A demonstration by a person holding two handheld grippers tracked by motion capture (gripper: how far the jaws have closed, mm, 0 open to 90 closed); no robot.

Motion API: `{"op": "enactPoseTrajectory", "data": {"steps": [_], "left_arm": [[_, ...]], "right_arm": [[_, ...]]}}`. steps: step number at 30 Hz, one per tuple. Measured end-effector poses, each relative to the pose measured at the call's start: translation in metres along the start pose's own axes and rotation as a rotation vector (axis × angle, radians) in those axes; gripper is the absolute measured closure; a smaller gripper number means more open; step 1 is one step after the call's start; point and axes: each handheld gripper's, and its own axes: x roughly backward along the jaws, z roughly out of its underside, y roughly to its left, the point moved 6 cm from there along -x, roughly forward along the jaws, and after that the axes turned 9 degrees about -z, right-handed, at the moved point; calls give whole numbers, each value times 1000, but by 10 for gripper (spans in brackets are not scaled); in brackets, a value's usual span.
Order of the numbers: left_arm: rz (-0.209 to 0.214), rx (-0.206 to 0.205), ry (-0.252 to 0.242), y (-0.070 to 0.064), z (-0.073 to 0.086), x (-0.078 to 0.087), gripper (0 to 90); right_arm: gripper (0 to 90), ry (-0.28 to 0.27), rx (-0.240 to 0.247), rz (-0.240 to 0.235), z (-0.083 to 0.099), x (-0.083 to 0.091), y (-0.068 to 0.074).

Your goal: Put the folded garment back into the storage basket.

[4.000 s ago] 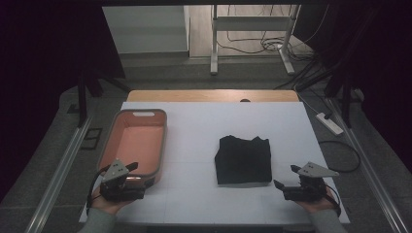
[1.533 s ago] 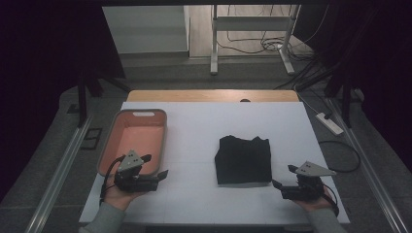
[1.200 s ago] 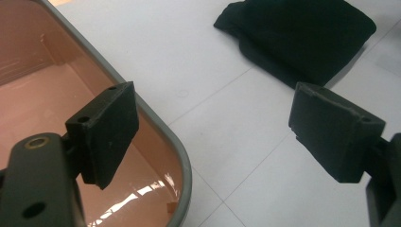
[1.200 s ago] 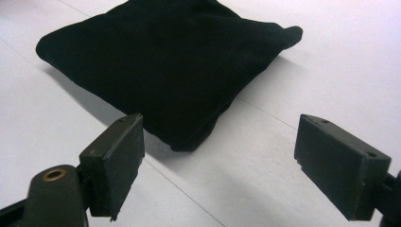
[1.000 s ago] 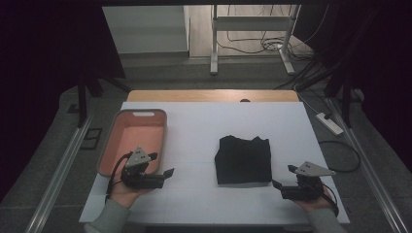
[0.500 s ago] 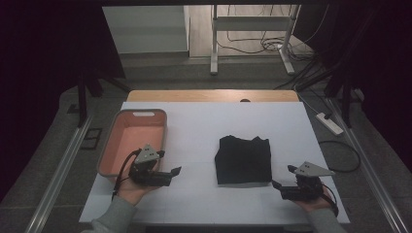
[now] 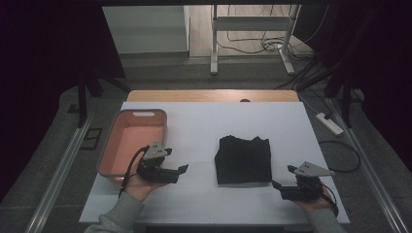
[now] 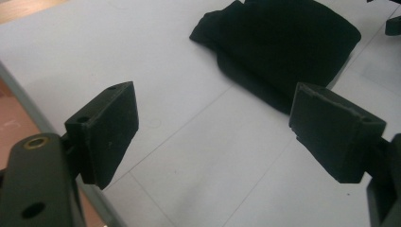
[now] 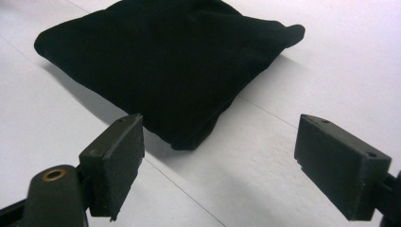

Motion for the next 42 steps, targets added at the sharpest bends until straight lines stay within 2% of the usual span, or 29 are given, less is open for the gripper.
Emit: {"op": "enactPoseTrajectory", "data": {"steps": [31,42], "left_arm": [[43,-37,27,-19,-20,-31,165],[60,-37,30,-25,-27,-41,165]], "right_arm": [[178,-5,2,9,0,0,-1],[178,-5,-1,2,0,-1,-1]]}}
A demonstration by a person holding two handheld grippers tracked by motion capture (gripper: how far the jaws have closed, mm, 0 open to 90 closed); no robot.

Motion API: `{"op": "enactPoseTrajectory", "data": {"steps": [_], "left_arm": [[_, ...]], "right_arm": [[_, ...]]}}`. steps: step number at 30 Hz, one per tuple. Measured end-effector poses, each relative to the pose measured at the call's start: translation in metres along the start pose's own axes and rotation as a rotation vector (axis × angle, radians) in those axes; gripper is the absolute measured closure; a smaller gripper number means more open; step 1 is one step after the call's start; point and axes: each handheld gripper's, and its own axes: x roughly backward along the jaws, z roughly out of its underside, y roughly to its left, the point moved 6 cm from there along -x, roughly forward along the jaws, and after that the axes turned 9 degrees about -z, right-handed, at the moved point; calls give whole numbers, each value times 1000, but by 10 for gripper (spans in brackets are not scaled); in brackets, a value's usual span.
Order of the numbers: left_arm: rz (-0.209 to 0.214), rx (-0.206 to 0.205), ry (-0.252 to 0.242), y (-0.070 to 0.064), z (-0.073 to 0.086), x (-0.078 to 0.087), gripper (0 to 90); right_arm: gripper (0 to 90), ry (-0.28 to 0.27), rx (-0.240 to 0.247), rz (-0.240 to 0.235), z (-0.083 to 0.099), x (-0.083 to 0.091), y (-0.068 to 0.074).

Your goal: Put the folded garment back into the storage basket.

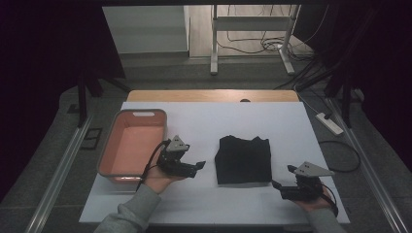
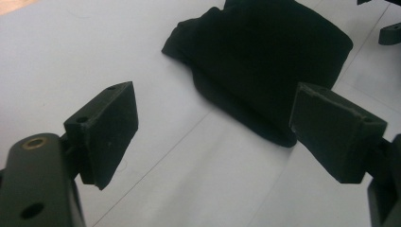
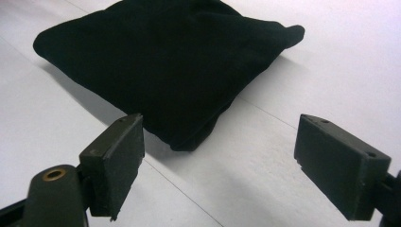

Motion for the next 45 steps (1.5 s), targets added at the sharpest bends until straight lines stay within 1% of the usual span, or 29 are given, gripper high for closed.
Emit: {"op": "enactPoseTrajectory", "data": {"steps": [2,10,16,23,26,29,31,34,35,39,41,45], "left_arm": [[3,-7,4,-1,-1,-2,164],[18,-13,8,-6,-7,-11,164],[28,-25,18,-9,-10,-18,163],[38,-27,22,-11,-12,-23,162],[44,-21,21,-12,-14,-25,163],[46,-29,25,-13,-15,-28,163],[48,-27,22,-15,-17,-29,163],[53,-32,27,-16,-18,-31,163],[58,-28,27,-17,-18,-32,163],[61,-28,30,-15,-21,-36,163],[63,-21,30,-14,-24,-39,163],[58,-24,39,-13,-28,-44,164]], "right_arm": [[178,3,-2,-1,0,-1,0],[178,2,2,-1,0,-1,1],[178,4,0,-2,1,-1,1],[177,5,4,-7,1,-2,2],[178,4,2,-9,1,-1,2],[178,3,2,-9,1,-1,1],[177,4,2,-10,1,-2,1],[177,6,-2,-6,2,-2,1],[177,9,-4,-3,3,-2,1],[177,14,-4,-1,3,-2,0],[177,8,-6,0,3,-2,-1],[177,8,-6,-3,3,-2,-1]]}}
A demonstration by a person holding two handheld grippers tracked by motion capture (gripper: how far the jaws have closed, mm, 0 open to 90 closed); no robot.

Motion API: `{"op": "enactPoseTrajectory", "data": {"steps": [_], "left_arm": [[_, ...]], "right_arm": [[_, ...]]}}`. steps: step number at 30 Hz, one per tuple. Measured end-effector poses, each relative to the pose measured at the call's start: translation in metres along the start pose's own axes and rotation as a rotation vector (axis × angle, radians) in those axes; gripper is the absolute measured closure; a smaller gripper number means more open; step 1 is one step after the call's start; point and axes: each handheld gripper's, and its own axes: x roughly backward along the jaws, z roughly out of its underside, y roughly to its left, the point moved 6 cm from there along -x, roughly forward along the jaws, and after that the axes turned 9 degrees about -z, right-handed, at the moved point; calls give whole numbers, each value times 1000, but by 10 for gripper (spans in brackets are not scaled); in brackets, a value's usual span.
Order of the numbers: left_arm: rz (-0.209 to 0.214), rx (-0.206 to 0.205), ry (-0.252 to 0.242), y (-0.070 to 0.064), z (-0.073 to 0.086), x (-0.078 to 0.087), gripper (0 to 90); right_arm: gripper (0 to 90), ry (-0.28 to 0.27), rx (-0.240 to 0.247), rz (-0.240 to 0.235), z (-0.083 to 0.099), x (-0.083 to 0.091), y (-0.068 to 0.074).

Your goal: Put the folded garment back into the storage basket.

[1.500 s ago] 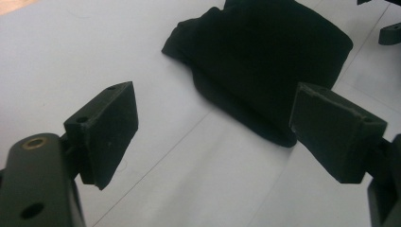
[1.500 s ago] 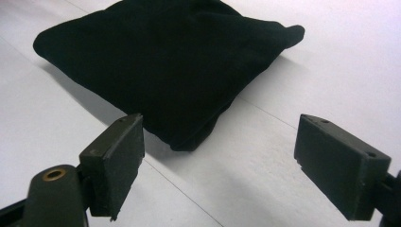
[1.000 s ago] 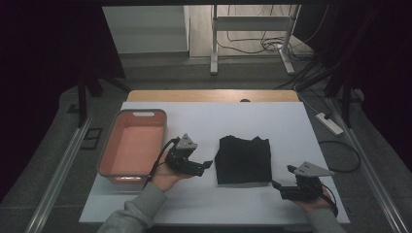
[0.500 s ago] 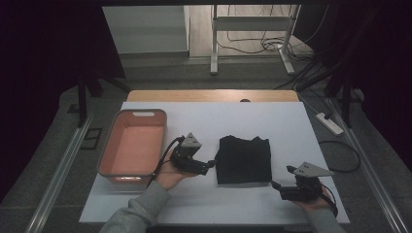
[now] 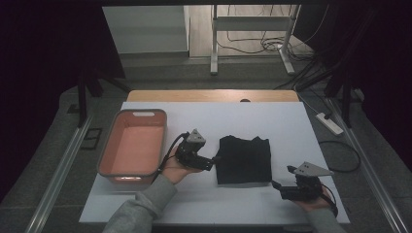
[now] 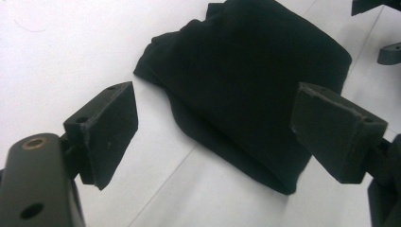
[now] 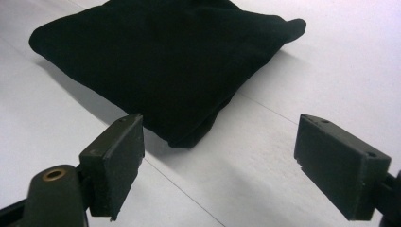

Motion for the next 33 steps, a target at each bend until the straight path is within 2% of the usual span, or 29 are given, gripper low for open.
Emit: {"op": "enactPoseTrajectory", "data": {"steps": [13,20,33], "left_arm": [[-17,5,21,1,-7,-13,164],[-20,-6,30,1,-11,-21,164],[-16,23,39,5,-15,-36,164]], "right_arm": [[177,0,2,-4,-1,-2,0],[178,5,4,-7,-1,-4,1],[178,9,10,-9,-1,-5,2]]}}
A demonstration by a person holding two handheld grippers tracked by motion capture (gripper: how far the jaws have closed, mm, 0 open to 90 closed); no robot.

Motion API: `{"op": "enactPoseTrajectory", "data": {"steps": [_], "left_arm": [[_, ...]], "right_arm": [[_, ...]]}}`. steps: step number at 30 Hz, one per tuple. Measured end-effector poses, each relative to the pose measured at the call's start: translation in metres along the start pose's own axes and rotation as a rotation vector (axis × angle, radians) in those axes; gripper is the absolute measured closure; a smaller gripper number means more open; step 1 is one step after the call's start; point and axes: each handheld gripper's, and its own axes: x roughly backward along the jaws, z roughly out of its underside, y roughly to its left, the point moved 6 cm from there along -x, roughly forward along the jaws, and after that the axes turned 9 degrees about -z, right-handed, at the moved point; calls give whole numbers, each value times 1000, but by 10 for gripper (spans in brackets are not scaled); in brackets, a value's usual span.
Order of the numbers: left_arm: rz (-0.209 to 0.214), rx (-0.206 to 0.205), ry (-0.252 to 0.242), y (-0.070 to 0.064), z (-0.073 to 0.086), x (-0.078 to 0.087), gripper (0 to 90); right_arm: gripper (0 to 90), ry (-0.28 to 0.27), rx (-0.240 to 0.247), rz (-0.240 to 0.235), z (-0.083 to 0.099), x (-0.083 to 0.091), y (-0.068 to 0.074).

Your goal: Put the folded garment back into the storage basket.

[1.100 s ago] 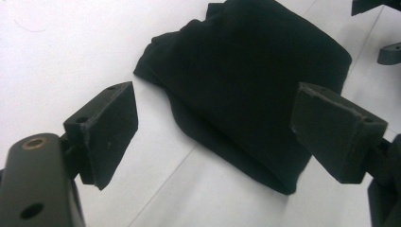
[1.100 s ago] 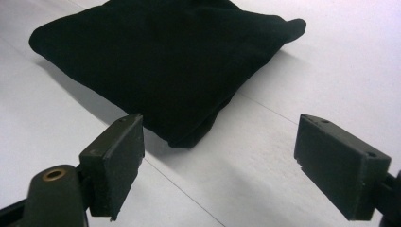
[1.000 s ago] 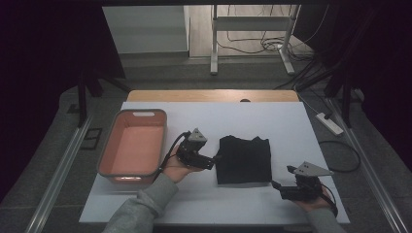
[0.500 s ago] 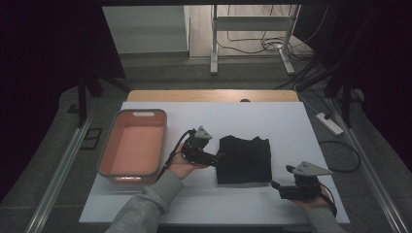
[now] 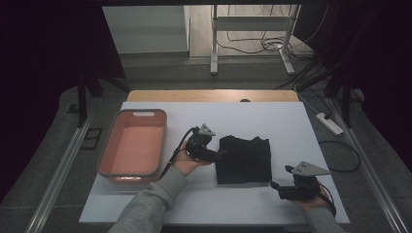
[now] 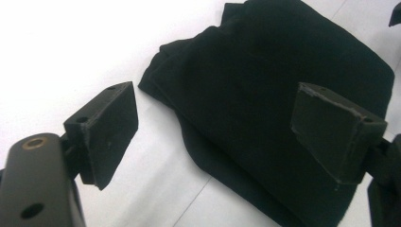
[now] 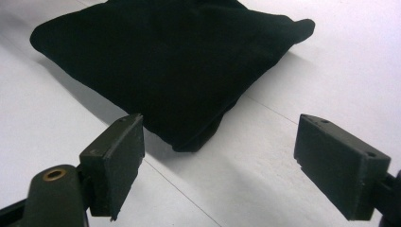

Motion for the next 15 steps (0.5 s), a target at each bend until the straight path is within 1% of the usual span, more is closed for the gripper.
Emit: {"op": "enactPoseTrajectory", "data": {"steps": [15], "left_arm": [[3,-3,26,-2,-5,-16,162]], "right_arm": [[178,5,2,-6,0,-1,0]]}}
